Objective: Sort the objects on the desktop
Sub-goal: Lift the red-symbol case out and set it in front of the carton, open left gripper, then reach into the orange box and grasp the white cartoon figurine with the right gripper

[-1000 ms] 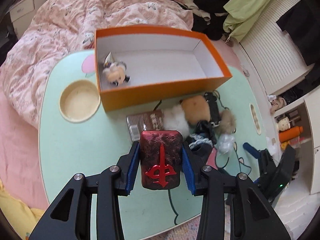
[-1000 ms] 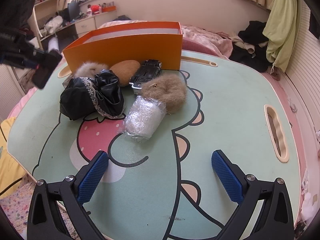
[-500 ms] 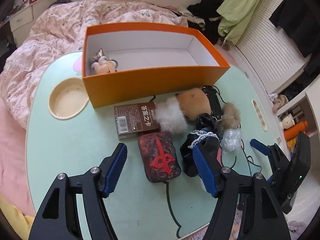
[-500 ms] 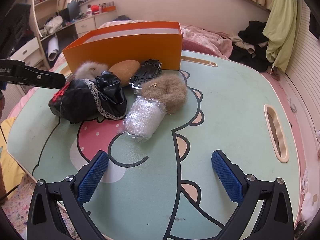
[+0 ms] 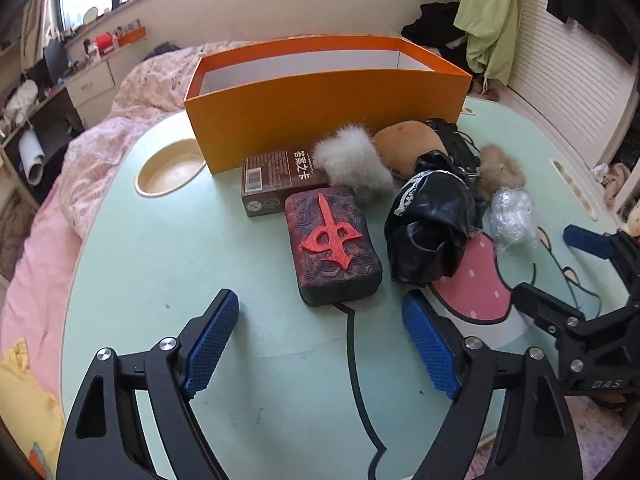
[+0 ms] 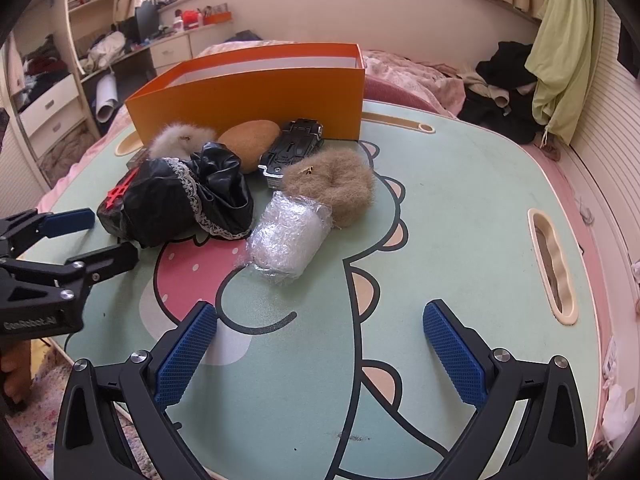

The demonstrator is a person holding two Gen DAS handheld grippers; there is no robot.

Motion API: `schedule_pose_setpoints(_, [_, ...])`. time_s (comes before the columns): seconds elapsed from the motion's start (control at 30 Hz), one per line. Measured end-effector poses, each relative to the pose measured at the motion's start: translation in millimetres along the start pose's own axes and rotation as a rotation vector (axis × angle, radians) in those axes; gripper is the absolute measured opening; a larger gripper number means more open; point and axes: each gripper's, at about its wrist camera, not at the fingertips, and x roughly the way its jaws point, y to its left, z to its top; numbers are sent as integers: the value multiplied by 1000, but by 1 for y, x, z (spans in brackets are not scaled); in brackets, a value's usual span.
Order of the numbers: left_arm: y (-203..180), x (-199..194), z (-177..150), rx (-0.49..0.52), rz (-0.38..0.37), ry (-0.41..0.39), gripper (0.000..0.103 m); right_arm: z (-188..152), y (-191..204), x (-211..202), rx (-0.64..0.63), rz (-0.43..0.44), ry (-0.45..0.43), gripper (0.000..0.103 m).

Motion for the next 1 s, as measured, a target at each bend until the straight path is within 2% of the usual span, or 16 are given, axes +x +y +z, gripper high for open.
schedule_pose_setpoints(0.1, [1, 5, 0, -19, -8, 4, 103, -1, -1, -1, 0, 0, -1, 103])
schedule_pose_setpoints(0.63, [1, 3, -6, 7, -35, -46, 103, -2, -1, -1, 0, -3, -1, 103])
schedule_pose_setpoints(0.87, [2, 2, -11, 12, -39, -97, 103, -3, -2, -2, 5, -6, 0, 103])
schedule_pose_setpoints(0.93, [2, 3, -11, 11, -43, -100, 103, -2, -5, -6, 19, 23, -6, 103])
schedule_pose_setpoints(1.0, [3, 2, -12, 11, -42, -106, 103, 2, -9, -18, 45, 87, -46, 103])
